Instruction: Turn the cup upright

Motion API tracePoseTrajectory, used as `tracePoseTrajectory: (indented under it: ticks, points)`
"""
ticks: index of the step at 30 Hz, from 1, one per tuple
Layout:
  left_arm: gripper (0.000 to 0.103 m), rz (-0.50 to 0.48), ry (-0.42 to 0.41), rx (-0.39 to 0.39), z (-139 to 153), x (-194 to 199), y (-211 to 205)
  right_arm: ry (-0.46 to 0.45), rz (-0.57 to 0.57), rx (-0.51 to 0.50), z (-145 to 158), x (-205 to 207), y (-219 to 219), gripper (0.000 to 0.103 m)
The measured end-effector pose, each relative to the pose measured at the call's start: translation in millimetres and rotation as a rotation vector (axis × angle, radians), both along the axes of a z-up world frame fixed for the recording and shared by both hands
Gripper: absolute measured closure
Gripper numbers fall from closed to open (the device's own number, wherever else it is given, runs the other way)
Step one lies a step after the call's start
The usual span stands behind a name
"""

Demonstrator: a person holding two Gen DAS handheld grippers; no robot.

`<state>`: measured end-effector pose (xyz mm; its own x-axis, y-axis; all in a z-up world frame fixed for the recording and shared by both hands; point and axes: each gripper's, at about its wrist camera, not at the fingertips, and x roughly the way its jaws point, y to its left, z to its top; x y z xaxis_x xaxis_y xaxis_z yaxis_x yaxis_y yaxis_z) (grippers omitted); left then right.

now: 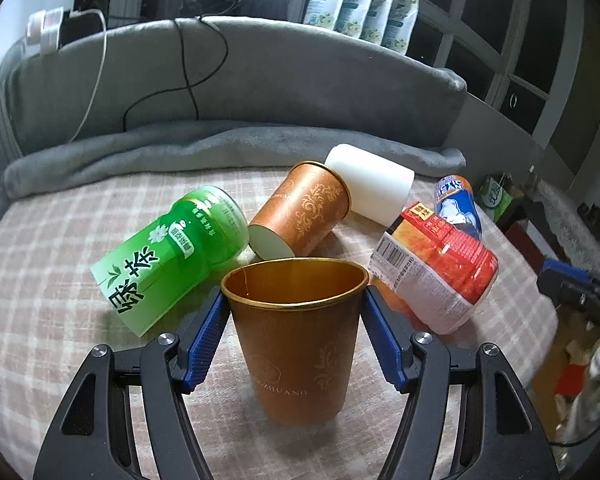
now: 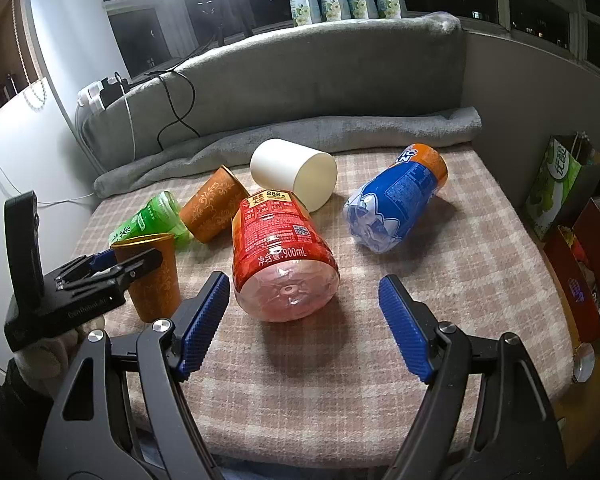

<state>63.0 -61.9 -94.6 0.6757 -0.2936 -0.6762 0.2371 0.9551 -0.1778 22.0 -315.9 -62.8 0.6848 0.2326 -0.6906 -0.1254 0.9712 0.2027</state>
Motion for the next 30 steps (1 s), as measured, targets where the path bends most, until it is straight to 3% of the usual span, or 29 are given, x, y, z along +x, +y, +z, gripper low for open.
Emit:
tracePoseTrajectory:
  ticks: [6, 17, 30]
  points:
    - [0.036, -0.024, -0.042, 0.036, 1.6, -16.0, -7.3, -0.002, 0.0, 0.005, 0.9, -0.2, -0.5, 0.023]
    - [0.036, -0.046, 0.013, 0.012, -1.3, -33.8, -5.9, -0.014, 0.023, 0.004, 6.0, -9.5, 13.5, 0.023]
    - [0.025, -0.073, 0.048, -0.018, 3.2, -47.9, 1.0, -0.024, 0.05, 0.008, 9.1, -14.3, 25.9, 0.023]
